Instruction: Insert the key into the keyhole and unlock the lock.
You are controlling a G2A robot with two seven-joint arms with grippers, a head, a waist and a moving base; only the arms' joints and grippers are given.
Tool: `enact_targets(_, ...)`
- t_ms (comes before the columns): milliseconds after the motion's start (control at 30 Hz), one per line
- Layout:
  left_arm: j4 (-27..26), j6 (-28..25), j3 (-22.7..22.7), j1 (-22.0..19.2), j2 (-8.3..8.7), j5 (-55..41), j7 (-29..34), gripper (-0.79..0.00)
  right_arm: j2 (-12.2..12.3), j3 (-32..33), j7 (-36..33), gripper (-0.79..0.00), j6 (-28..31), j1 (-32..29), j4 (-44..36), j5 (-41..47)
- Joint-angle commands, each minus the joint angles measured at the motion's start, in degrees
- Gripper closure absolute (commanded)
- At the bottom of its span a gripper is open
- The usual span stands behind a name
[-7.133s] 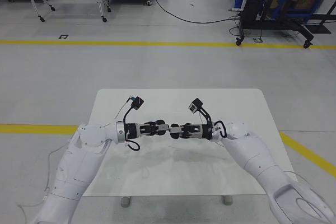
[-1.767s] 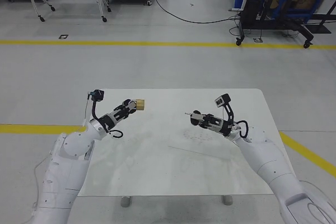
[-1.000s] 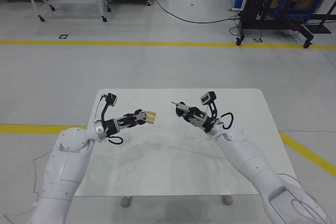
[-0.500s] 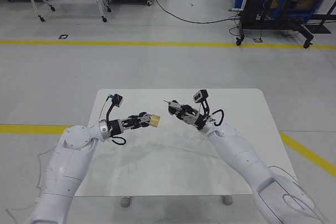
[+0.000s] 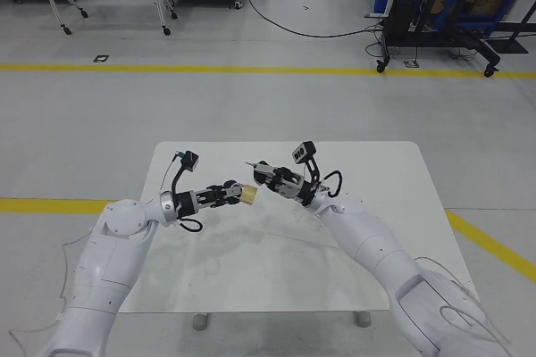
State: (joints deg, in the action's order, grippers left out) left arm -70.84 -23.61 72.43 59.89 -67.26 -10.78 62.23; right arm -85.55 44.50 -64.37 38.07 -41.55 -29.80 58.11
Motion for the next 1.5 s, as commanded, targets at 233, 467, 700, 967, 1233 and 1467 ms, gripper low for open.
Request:
enact_targets(233, 0.03, 0.73, 0.02, 0.15, 0.34, -0.58, -1.42, 0.000, -1.63, 0.04, -3.01, 0.000, -1.18, 0.37, 2.21, -0.62)
enact_targets(467, -0.05, 1.52, -0.02, 0.27, 0.60, -0.72, -2.31, 0.000, -1.97, 0.97, -3.17, 0.000, -1.33, 0.00, 1.77, -2.10)
enact_targets(700, 0.00, 2.18, 0.24, 0.18, 0.80, 0.28, -4.01, 0.000, -1.27, 3.81, -2.04, 0.000, -0.20, -0.71, 0.07, -2.63)
enact_targets(967, 0.42, 5.45, -0.66, 0.71, 0.83, 2.59, -5.19, 0.000, -1.21, 3.99, -1.90, 0.000, -0.06, -0.72, 0.05, -2.71)
enact_targets(1233, 6.67, 27.72, -3.79, -3.12, 0.26, -1.13, -0.60, 0.000, 0.15, 5.01, 4.98, 0.000, -4.43, -4.48, -6.08, -8.67)
enact_targets(1467, 7.33, 29.19, -3.76, -3.96, 0.15, -2.38, -1.22, 0.000, 1.55, 6.25, 6.03, 0.000, -9.91, -7.39, -12.23, -11.60)
